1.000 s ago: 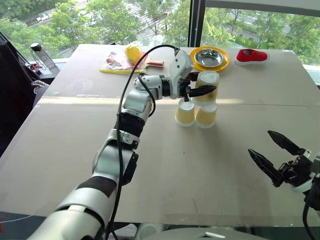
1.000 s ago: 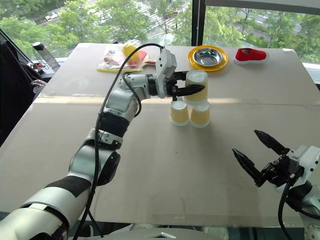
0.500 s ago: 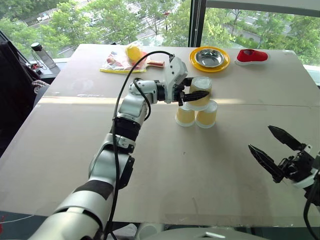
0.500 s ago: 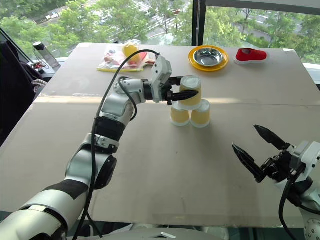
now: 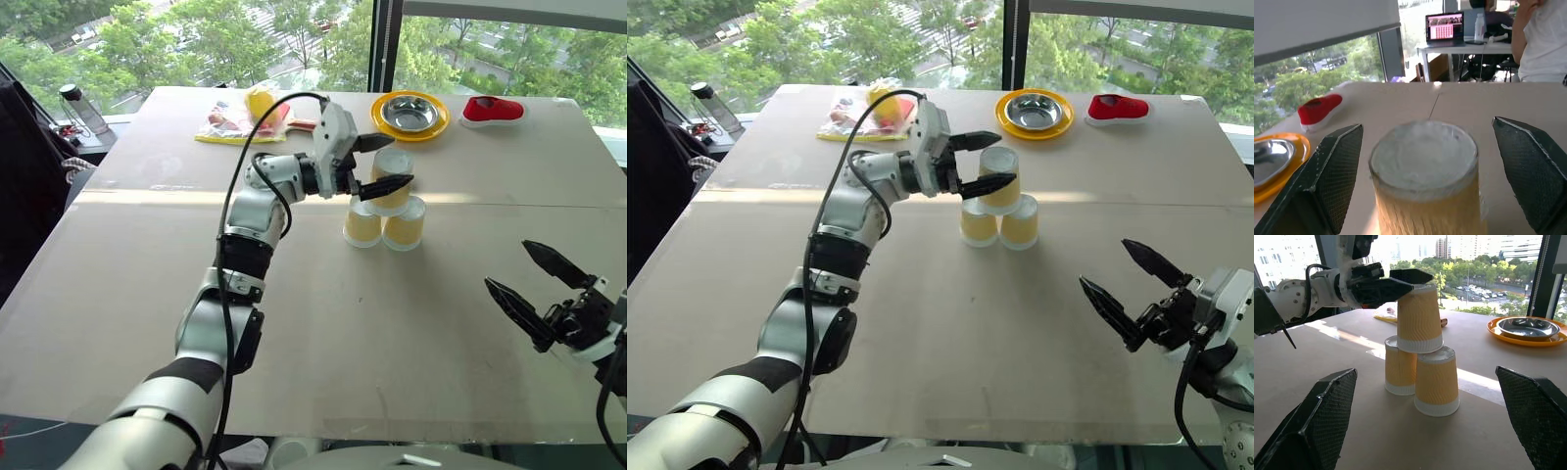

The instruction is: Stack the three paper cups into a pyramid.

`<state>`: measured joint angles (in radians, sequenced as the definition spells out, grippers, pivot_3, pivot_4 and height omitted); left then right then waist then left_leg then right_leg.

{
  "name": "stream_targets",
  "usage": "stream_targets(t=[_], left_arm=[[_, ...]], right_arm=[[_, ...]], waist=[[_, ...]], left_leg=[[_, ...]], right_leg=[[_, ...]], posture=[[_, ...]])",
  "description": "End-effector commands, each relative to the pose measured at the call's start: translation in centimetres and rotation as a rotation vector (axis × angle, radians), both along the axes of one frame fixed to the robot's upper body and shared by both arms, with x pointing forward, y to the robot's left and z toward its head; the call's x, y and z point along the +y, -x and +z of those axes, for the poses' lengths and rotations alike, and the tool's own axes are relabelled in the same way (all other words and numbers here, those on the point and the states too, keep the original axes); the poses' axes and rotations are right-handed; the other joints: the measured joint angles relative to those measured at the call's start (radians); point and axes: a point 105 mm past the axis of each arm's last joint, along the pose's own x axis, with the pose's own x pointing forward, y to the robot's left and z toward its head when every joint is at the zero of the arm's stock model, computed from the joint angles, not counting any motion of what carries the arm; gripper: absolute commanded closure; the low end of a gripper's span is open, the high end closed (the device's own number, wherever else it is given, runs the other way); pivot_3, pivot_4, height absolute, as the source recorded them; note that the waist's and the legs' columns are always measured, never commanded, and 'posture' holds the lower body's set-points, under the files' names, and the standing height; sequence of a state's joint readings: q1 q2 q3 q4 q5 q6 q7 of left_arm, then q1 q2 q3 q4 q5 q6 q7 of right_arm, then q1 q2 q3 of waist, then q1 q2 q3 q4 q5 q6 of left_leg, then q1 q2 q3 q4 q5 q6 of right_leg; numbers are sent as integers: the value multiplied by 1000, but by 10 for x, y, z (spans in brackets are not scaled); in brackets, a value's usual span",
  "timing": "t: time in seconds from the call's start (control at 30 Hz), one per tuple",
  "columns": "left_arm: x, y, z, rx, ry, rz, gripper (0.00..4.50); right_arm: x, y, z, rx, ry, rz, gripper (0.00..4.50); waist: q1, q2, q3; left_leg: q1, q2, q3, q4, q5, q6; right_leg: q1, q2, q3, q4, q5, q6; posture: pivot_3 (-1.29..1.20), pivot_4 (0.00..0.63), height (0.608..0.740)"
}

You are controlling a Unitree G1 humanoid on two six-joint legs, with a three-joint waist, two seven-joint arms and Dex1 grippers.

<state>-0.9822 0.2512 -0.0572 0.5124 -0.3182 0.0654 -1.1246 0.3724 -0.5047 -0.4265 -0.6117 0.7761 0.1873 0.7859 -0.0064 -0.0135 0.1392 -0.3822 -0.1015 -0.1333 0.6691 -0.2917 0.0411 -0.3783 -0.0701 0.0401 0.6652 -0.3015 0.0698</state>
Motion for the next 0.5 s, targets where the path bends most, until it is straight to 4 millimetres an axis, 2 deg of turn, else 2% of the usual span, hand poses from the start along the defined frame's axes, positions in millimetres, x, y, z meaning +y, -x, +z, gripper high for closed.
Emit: stream_targets(t=[0.03, 0.17, 0.23, 0.43, 0.5], left_arm=[[11, 17, 49, -146, 113, -47, 136], [25, 31, 71, -185, 158, -45, 136], [38, 39, 65, -159, 127, -20, 136], [83, 71, 2, 51, -51, 122, 136], [91, 81, -20, 134, -89, 169, 136]], right_arm=[[5, 3, 8, -31, 6, 20, 0], [2, 4, 3, -13, 18, 15, 0], [-4, 6, -2, 6, 25, -8, 0], [-24, 6, -29, 76, 101, -81, 0], [-28, 4, -42, 104, 137, -91, 0]], waist=[[-1, 0, 0], [-3, 0, 0], [-4, 0, 0], [-12, 3, -2], [-5, 3, -2]], left_leg=[[0, 0, 0, 0, 0, 0], [0, 0, 0, 0, 0, 0], [0, 0, 0, 0, 0, 0], [4, 0, -1, -3, 0, 0], [4, 0, -2, -2, 0, 0]], right_leg=[[0, 0, 0, 0, 0, 0], [0, 0, 0, 0, 0, 0], [0, 0, 0, 0, 0, 0], [0, 1, 5, 1, 0, 0], [-1, 1, 5, 1, 0, 0]], posture=[[0, 150, 740], [0, 150, 740], [0, 150, 740], [0, 150, 740], [0, 150, 740]])
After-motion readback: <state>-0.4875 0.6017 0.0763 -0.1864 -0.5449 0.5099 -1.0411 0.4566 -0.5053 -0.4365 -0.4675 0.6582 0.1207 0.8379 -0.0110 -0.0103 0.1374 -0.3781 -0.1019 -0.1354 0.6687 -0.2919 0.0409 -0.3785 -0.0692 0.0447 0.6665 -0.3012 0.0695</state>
